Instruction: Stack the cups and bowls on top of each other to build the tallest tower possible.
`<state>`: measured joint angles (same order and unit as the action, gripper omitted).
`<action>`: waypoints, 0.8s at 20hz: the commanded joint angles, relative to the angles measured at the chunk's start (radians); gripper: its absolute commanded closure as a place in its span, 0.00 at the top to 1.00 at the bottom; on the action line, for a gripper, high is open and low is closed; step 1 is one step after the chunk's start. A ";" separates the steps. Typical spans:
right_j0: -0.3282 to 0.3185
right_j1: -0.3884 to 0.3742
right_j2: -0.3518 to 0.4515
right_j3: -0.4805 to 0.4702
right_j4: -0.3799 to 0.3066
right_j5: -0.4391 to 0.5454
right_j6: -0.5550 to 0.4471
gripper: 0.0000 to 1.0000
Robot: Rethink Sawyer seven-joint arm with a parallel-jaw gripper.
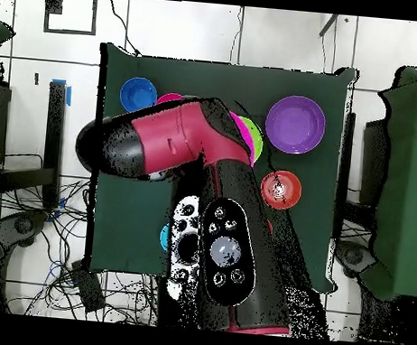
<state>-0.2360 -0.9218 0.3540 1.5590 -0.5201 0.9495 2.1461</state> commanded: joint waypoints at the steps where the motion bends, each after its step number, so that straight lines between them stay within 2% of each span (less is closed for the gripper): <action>1: 0.075 -0.021 -0.039 0.012 0.009 0.090 0.093 0.00; 8: 0.119 -0.011 -0.084 0.010 0.016 0.069 0.112 0.00; 16: 0.110 -0.003 -0.095 0.019 0.048 0.043 0.082 0.00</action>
<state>-0.1210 -0.9499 0.2977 1.5588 -0.4846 0.9499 2.1461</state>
